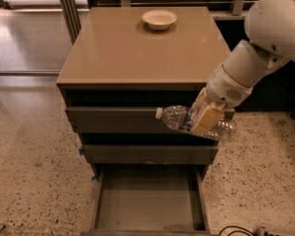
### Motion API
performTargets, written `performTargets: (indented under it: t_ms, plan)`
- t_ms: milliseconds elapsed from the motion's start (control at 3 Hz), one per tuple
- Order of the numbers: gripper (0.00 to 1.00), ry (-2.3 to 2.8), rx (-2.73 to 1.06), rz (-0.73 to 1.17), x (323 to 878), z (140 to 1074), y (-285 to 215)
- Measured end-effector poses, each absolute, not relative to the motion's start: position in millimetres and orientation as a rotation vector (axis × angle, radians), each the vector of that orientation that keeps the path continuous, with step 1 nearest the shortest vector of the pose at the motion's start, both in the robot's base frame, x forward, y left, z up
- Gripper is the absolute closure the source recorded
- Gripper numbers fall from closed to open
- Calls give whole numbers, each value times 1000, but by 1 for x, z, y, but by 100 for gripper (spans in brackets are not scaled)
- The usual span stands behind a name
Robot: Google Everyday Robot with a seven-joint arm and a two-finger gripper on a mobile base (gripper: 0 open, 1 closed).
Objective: Place water bottle into bottom drawer
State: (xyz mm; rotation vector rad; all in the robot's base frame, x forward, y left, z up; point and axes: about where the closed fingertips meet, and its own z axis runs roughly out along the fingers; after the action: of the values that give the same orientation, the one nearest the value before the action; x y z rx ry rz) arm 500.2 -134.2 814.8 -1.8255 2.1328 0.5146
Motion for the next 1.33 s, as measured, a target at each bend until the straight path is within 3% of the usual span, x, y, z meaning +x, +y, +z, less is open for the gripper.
performTargets:
  t_ms: [333,667,1333]
  plan:
    - [100,2152,-1898,541,504,749,-152]
    - [100,2149,-1901,538,504,748,-151]
    - [100,2189,-1978,508,507,662,-141]
